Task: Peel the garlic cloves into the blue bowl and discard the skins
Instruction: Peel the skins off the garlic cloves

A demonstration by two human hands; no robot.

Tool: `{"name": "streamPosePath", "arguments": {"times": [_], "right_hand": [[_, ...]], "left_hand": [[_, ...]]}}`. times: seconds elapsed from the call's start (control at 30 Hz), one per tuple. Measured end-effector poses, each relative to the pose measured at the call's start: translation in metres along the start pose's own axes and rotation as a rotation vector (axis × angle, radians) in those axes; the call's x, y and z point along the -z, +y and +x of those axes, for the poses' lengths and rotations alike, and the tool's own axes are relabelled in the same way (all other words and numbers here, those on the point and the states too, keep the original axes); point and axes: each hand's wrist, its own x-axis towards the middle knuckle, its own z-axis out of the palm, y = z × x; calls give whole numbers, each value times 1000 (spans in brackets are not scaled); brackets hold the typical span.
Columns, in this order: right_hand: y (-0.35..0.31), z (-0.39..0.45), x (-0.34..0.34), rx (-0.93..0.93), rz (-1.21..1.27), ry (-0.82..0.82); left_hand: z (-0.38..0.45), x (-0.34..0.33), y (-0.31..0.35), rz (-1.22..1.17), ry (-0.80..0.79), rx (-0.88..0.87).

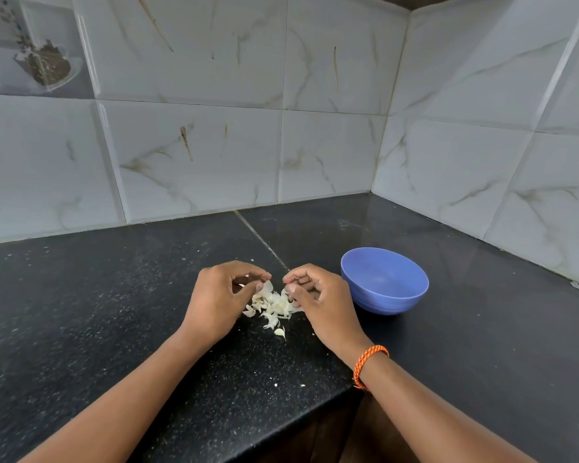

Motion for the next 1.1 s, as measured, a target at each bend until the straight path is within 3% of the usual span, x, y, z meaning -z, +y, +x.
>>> {"name": "streamPosePath", "arguments": {"times": [0.2, 0.3, 0.47, 0.77, 0.97, 1.1], "right_hand": [[-3, -2, 1, 17, -204, 83], [-8, -8, 0, 20, -348, 33], [-18, -13, 1, -20, -502, -61], [-11, -9, 0, 19, -424, 72], [-10, -8, -7, 84, -612, -82], [-9, -6, -4, 86, -418, 43]], "left_hand": [[-1, -1, -3, 101, -72, -67], [-2, -2, -6, 227, -177, -153], [-2, -6, -7, 315, -184, -211], [-4, -11, -3, 276, -119, -220], [-5, -12, -8, 316, -88, -195], [-4, -13, -1, 206, -81, -204]]}}
